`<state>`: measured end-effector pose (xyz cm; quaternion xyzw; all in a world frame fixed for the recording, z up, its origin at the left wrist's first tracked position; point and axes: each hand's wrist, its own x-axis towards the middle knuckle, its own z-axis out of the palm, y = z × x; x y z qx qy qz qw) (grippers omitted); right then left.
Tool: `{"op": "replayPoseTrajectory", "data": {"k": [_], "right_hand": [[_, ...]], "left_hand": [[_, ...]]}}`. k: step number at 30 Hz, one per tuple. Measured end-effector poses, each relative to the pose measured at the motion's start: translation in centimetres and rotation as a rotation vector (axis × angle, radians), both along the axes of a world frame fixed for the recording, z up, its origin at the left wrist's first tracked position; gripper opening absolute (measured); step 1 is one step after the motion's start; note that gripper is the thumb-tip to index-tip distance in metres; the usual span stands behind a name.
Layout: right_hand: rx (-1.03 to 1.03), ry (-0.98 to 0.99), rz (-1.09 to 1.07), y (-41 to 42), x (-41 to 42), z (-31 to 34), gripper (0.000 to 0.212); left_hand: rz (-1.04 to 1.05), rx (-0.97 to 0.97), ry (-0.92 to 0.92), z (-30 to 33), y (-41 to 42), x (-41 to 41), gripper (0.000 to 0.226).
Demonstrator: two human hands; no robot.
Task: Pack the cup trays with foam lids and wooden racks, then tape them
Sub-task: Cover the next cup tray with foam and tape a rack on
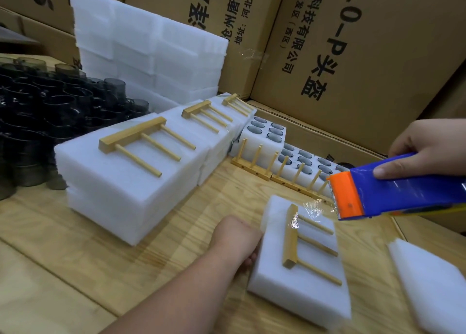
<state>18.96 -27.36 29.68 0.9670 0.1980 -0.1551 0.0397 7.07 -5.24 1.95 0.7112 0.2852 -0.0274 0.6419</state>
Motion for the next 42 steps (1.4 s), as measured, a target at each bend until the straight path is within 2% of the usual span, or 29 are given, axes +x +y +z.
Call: {"op": "replayPoseTrajectory", "data": {"k": [6,11,13,15,17,19,21,25,27,29,32,33,35,38,42], "right_hand": [[0.022,-0.009,-0.044,-2.4,0.0,-2.3,0.08],[0.126,0.107,-0.143,-5.0,0.0,-4.9,0.086],[0.158,0.148,-0.174,-5.8,-0.1,-6.0,0.089],[0.19,0.168,-0.185,-6.6,-0.3,-7.4,0.093],[0.229,0.19,-0.191,-7.2,-0.7,-8.8,0.084],[0.268,0.235,-0.212,-7.7,-1.2,-10.2,0.072],[0.321,0.262,-0.231,-8.1,-1.5,-11.6,0.069],[0.428,0.34,-0.302,-9.1,-2.2,-14.0,0.068],[0.462,0.305,-0.295,-9.7,-2.6,-15.0,0.072],[0.493,0.227,-0.248,-10.2,-3.1,-16.2,0.076],[0.688,0.079,-0.223,-10.6,-3.8,-18.3,0.053],[0.747,0.028,-0.192,-10.9,-4.0,-19.0,0.051],[0.757,-0.002,-0.087,-11.3,-4.7,-19.9,0.063],[0.61,-0.008,0.012,-12.2,-5.3,-20.4,0.093],[0.519,-0.035,0.033,-13.0,-5.0,-19.6,0.095]], "left_hand": [[0.01,0.2,-0.038,-0.7,0.2,0.4,0.009],[0.072,0.22,-0.091,-0.8,0.2,0.5,0.013],[0.128,0.226,-0.178,0.4,0.0,0.7,0.014],[0.085,0.304,-0.316,2.1,-1.0,0.9,0.02],[-0.09,0.406,-0.433,3.9,-3.0,1.0,0.041],[-0.358,0.51,-0.466,5.2,-5.3,1.1,0.082],[-0.587,0.714,-0.467,5.6,-7.0,1.4,0.105],[-0.739,1.106,-0.329,4.3,-8.5,2.0,0.102],[-0.737,1.19,-0.278,3.7,-9.1,2.2,0.101],[-0.751,1.216,-0.249,3.3,-9.2,2.4,0.104],[-0.773,1.253,-0.197,3.0,-9.2,2.6,0.109],[-0.771,1.252,-0.173,3.1,-9.3,2.6,0.111],[-0.762,1.23,-0.11,3.4,-9.8,2.8,0.115],[-0.767,1.213,-0.001,4.1,-10.7,3.3,0.125],[-0.765,1.238,0.043,4.1,-11.1,3.2,0.127]]}}
